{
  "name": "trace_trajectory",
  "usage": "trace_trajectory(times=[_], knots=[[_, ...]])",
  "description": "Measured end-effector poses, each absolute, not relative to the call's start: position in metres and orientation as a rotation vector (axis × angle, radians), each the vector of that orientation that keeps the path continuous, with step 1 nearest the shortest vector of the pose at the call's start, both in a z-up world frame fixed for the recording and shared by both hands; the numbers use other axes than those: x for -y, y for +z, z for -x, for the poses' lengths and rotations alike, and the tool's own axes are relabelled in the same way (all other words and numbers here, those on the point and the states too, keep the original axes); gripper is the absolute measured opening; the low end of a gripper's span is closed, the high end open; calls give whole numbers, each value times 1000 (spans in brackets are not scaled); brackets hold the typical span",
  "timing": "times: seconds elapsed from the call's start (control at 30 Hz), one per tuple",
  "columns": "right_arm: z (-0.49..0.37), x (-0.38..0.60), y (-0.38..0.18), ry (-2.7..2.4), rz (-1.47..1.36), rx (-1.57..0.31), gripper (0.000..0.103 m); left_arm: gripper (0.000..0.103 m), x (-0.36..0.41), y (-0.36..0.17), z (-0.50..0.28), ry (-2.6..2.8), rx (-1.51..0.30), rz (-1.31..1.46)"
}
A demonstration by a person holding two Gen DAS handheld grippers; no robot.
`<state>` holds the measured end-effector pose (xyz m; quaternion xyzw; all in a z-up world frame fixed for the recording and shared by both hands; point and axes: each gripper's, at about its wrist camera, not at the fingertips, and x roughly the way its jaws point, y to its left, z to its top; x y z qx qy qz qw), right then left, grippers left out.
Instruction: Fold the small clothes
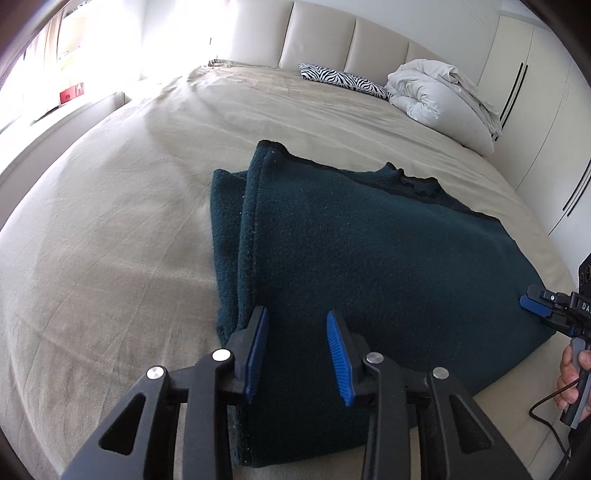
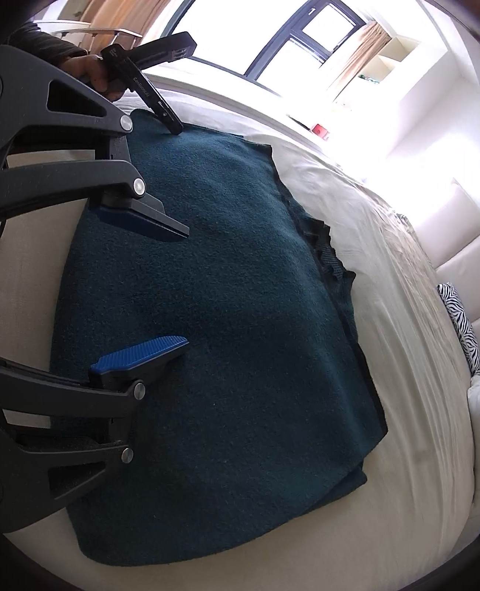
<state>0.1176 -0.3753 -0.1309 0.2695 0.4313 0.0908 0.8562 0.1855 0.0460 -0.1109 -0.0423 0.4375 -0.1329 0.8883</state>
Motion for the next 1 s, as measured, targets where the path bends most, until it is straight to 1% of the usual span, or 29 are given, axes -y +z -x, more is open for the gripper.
trace_trajectory(times=[0.07,0.13,0.2,0.33,0.37,0.4,0.43,0.6,0.7,0.77,1.0], knots=[[-114,394,-135,154,-608,-880,47,36,-48,-114,-182,-278,-913,80],[-110,408,-138,119,-645,-867,37,36,-52,-117,-177,-278,-914,103],[-104,421,-140,73,-676,-857,31,36,-55,-120,-172,-280,-915,114],[-87,434,-133,-18,-749,-829,32,36,-58,-121,-165,-280,-915,125],[-83,431,-130,-11,-769,-825,33,36,-58,-121,-165,-281,-916,129],[-82,425,-126,21,-782,-821,37,36,-58,-121,-164,-280,-918,128],[-82,417,-123,80,-789,-821,37,36,-57,-120,-165,-278,-919,125],[-81,330,-126,358,-707,-954,37,36,-54,-120,-161,-268,-922,108],[-77,312,-144,372,-675,-1015,36,36,-55,-120,-160,-275,-924,109],[-74,327,-153,366,-745,-1007,32,36,-55,-120,-158,-280,-922,106],[-46,416,-151,182,-850,-895,32,36,-55,-121,-156,-275,-913,95]])
